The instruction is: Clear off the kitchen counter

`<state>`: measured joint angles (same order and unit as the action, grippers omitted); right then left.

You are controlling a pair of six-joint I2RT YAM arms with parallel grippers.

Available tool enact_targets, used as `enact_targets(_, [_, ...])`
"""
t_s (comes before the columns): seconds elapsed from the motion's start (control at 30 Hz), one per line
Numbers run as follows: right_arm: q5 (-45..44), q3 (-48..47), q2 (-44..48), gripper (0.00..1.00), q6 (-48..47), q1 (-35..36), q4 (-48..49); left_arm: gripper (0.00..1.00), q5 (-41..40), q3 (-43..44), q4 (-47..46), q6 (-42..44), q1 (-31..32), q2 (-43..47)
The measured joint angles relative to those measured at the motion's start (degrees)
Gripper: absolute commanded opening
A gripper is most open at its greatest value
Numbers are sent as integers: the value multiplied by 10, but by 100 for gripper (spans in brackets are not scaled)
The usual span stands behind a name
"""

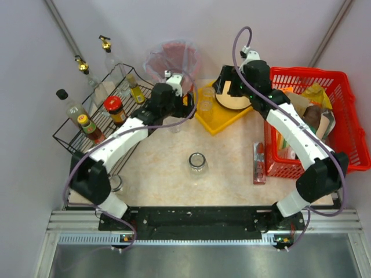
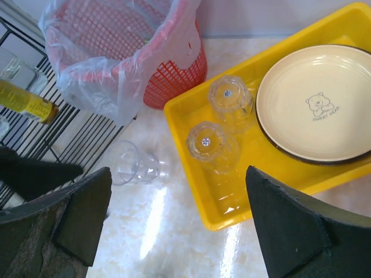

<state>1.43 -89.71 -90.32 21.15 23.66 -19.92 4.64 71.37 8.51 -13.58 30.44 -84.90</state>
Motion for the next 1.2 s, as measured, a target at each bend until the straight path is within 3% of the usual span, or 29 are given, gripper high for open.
enact_targets(0.2, [4,36,24,88,11,-2,-4,75,-81,236,137,-53,-1,-212])
enact_targets(0.3, [8,44,24,86,12,-3,-11,72,-102,284,174,-67,-3,-266])
enact_targets(0.6, [20,61,24,86,16,-6,-10,57,-129,299,264,-93,-14,-328])
enact_targets(1.1, [31,69,24,85,16,-14,-11,0,-131,292,289,-109,-17,-339])
enact_targets(1.2, [33,69,24,85,16,-14,-11,0,-134,292,290,-104,-17,-339])
